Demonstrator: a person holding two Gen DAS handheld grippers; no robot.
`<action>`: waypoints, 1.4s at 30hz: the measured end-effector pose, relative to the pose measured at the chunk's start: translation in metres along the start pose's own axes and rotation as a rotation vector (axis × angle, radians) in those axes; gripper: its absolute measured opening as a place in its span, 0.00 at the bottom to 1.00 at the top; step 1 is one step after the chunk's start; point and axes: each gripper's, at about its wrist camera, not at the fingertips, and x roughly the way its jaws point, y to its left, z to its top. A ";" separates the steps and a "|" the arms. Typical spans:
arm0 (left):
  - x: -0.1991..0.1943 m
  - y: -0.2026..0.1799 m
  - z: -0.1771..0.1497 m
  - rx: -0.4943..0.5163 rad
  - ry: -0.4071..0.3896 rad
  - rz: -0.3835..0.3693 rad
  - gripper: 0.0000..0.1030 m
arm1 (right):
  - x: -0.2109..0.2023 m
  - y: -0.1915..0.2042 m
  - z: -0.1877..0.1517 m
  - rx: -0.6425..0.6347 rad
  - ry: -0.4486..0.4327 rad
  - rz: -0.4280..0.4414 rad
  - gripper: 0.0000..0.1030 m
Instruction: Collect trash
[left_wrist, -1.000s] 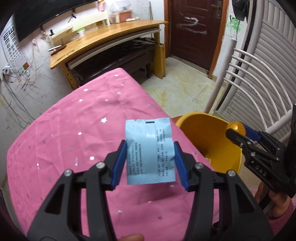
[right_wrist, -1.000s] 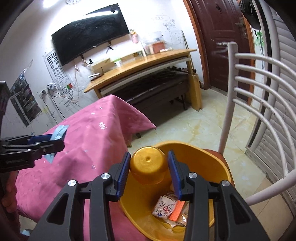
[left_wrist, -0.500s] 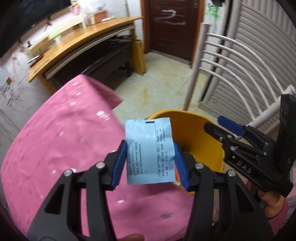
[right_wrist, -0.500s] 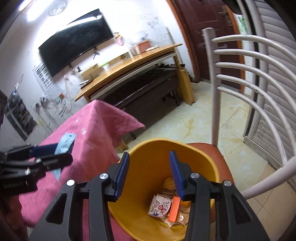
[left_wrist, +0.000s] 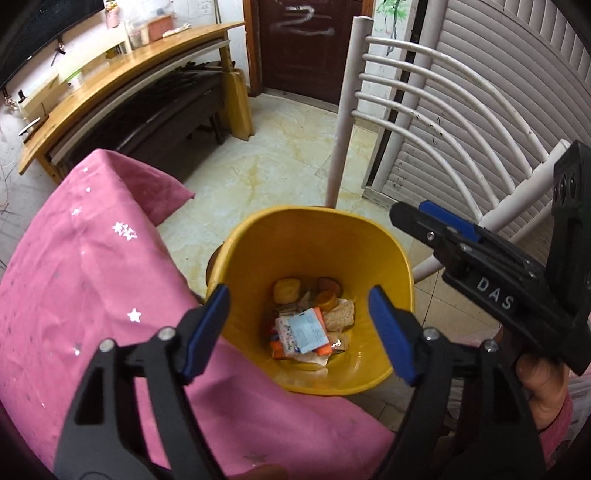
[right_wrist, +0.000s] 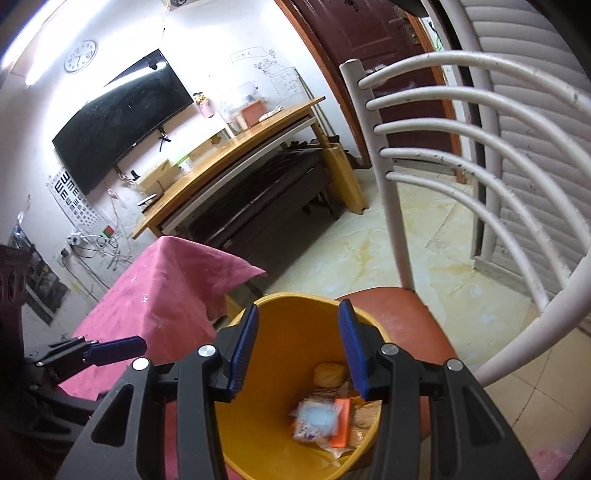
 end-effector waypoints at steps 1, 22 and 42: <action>-0.001 0.000 -0.001 -0.003 -0.002 -0.001 0.75 | 0.000 0.000 0.000 0.000 0.001 0.000 0.39; -0.074 0.063 -0.048 -0.096 -0.230 0.059 0.94 | 0.002 0.060 -0.009 -0.103 0.008 0.130 0.76; -0.169 0.139 -0.140 -0.257 -0.462 0.203 0.94 | -0.022 0.184 -0.031 -0.340 0.008 0.212 0.91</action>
